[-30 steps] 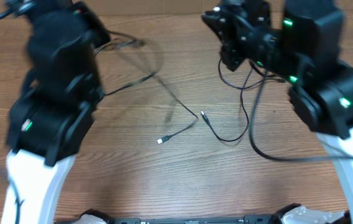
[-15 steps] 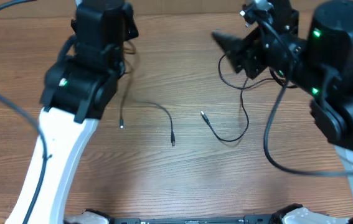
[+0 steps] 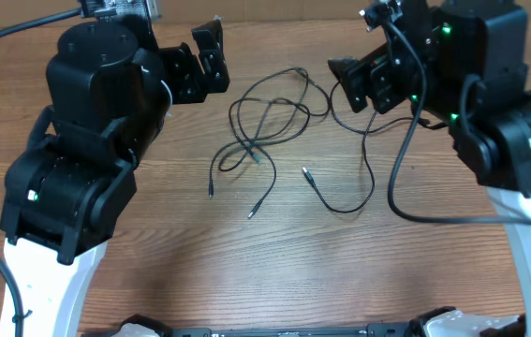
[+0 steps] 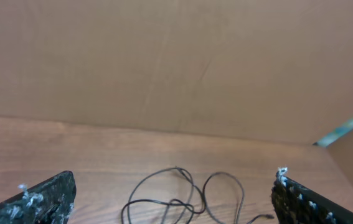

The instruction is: Untangle cables

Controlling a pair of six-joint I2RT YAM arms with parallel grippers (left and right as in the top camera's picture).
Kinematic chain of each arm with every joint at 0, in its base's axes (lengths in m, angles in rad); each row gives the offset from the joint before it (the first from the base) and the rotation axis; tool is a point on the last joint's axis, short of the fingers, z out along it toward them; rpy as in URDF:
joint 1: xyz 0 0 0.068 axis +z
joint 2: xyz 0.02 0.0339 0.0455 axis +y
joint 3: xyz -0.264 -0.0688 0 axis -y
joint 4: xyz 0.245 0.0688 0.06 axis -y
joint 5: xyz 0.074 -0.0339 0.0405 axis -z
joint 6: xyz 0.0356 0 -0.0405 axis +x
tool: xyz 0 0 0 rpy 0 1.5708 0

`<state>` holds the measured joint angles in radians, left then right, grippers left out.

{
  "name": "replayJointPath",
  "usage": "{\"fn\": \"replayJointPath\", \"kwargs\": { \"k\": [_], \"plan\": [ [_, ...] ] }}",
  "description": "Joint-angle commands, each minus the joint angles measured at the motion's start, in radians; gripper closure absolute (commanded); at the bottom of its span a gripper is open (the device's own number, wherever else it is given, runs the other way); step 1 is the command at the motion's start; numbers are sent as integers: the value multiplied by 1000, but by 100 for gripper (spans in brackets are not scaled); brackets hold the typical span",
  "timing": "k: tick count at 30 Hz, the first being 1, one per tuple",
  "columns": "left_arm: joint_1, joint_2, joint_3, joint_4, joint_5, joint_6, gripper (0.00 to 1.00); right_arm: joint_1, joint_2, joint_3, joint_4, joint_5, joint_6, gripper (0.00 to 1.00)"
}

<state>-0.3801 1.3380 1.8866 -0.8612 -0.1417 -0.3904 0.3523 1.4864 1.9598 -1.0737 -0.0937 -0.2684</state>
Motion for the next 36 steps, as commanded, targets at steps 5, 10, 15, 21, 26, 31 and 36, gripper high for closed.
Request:
{"fn": "replayJointPath", "kwargs": {
  "k": [5,10,15,21,26,31,36],
  "plan": [
    [2,-98,102,-11,12,-36,0,-6,182,-127,71,-152,229,0],
    [2,-130,102,-83,-1,-16,0,-6,330,-179,121,-143,522,6],
    [2,-128,101,-118,-25,-1,0,12,440,-187,118,-143,735,11],
    [2,-116,101,-137,-26,3,0,63,496,-187,127,-53,910,15],
    [2,-112,101,-154,-26,3,0,94,532,-201,133,-14,1069,23],
    [2,-110,101,-171,-26,12,0,112,536,-284,180,51,1223,30],
    [2,-109,101,-186,-26,21,0,111,536,-354,263,60,1229,30]
  ]
}}
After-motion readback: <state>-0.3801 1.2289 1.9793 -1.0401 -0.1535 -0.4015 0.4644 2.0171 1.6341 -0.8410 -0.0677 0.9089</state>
